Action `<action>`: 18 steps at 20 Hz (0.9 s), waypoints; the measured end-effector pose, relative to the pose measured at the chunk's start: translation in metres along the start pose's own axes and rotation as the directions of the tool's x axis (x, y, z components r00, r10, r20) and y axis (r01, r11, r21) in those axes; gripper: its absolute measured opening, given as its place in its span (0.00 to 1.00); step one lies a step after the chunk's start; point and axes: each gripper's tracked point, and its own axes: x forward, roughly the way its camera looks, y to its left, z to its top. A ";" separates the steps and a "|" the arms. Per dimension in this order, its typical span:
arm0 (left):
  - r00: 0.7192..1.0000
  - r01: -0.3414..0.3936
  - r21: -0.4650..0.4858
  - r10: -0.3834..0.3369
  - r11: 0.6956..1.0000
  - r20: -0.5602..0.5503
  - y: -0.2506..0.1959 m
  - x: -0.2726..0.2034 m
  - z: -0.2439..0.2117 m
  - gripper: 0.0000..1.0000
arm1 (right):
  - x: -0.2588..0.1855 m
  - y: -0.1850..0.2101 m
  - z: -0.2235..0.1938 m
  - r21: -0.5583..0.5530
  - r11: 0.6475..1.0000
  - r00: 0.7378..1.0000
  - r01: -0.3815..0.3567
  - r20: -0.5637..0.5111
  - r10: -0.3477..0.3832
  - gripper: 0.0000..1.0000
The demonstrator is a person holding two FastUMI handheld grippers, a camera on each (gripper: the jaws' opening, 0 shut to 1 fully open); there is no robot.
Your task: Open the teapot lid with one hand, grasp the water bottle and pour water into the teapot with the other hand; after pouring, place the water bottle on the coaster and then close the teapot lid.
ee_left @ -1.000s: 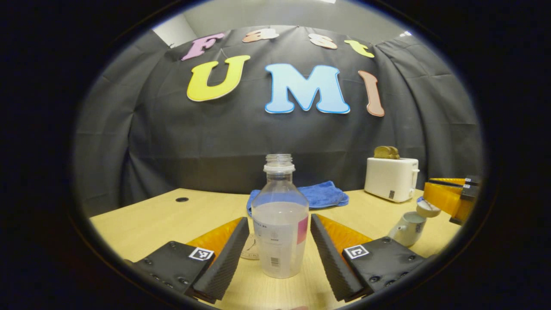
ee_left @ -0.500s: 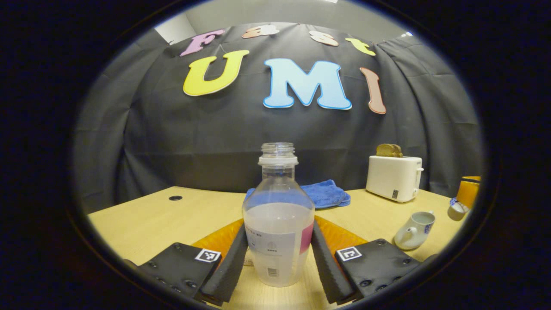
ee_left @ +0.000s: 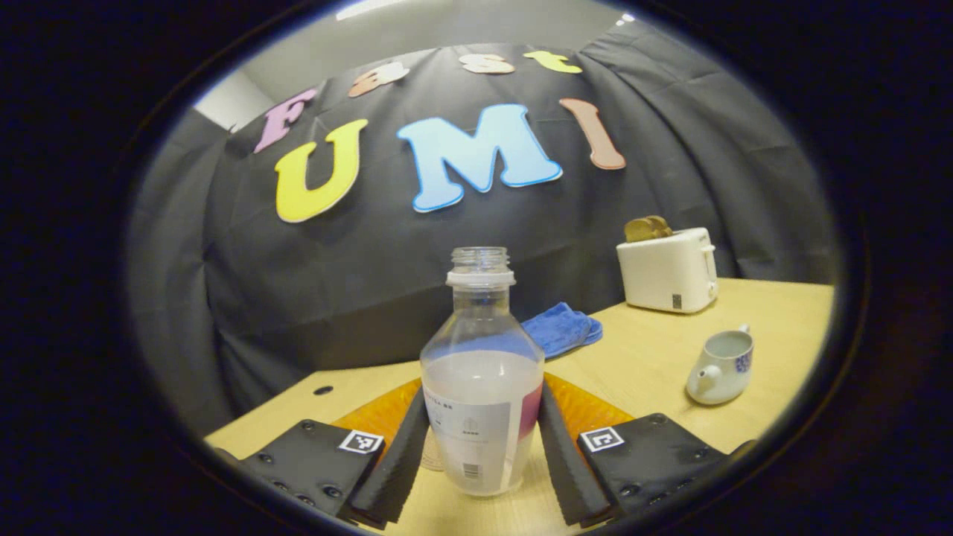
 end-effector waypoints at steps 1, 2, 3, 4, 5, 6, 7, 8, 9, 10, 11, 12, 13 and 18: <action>1.000 0.025 0.039 -0.025 0.999 0.006 -0.010 0.000 0.003 0.86 | -0.005 0.000 -0.001 -0.013 1.000 1.000 0.004 0.004 -0.004 0.13; 0.999 0.051 0.074 -0.052 0.996 0.007 -0.021 0.002 0.004 0.87 | -0.011 0.002 -0.004 -0.021 1.000 1.000 0.000 0.002 0.000 0.13; 0.998 0.062 0.108 -0.062 0.992 0.002 -0.028 0.004 0.004 0.86 | -0.015 0.003 -0.006 -0.022 1.000 1.000 -0.002 -0.002 0.002 0.13; 0.998 0.066 0.150 -0.066 0.986 -0.006 -0.033 0.005 0.004 0.86 | -0.020 0.002 -0.010 -0.017 1.000 1.000 -0.006 -0.009 0.006 0.13; 0.998 0.067 0.209 -0.063 0.976 -0.025 -0.038 0.009 0.001 0.86 | -0.024 0.003 -0.013 -0.003 1.000 1.000 -0.010 -0.020 0.010 0.13; 0.998 0.065 0.253 -0.058 0.965 -0.037 -0.040 0.010 -0.002 0.86 | -0.028 0.003 -0.015 0.007 1.000 1.000 -0.011 -0.025 0.012 0.13; 0.998 0.063 0.319 -0.050 0.946 -0.048 -0.046 0.010 -0.004 0.86 | -0.030 0.002 -0.019 0.017 1.000 0.999 -0.011 -0.034 0.011 0.13; 0.997 0.065 0.361 -0.049 0.930 -0.053 -0.050 0.011 -0.004 0.86 | -0.031 0.001 -0.020 0.021 1.000 0.999 -0.008 -0.037 0.009 0.13; 0.997 0.071 0.423 -0.052 0.903 -0.057 -0.055 0.013 -0.002 0.87 | -0.031 0.000 -0.021 0.028 1.000 0.999 -0.008 -0.042 0.009 0.13; 0.997 0.076 0.476 -0.057 0.876 -0.055 -0.060 0.014 0.000 0.86 | -0.033 0.002 -0.022 0.033 0.999 0.999 -0.009 -0.044 0.010 0.13; 0.997 0.078 0.527 -0.060 0.846 -0.051 -0.064 0.015 0.003 0.86 | -0.034 0.002 -0.022 0.035 0.999 0.999 -0.010 -0.045 0.012 0.13; 0.996 0.086 0.571 -0.068 0.817 -0.053 -0.072 0.015 0.003 0.87 | -0.035 0.002 -0.023 0.035 0.999 0.999 -0.012 -0.045 0.014 0.13; 0.995 0.102 0.614 -0.083 0.783 -0.060 -0.080 0.018 -0.001 0.87 | -0.035 0.003 -0.023 0.039 0.999 0.999 -0.016 -0.044 0.018 0.13; 0.989 0.150 0.740 -0.102 0.656 -0.110 -0.101 0.017 -0.007 0.86 | -0.037 0.000 -0.026 0.054 0.998 0.999 -0.014 -0.049 0.016 0.13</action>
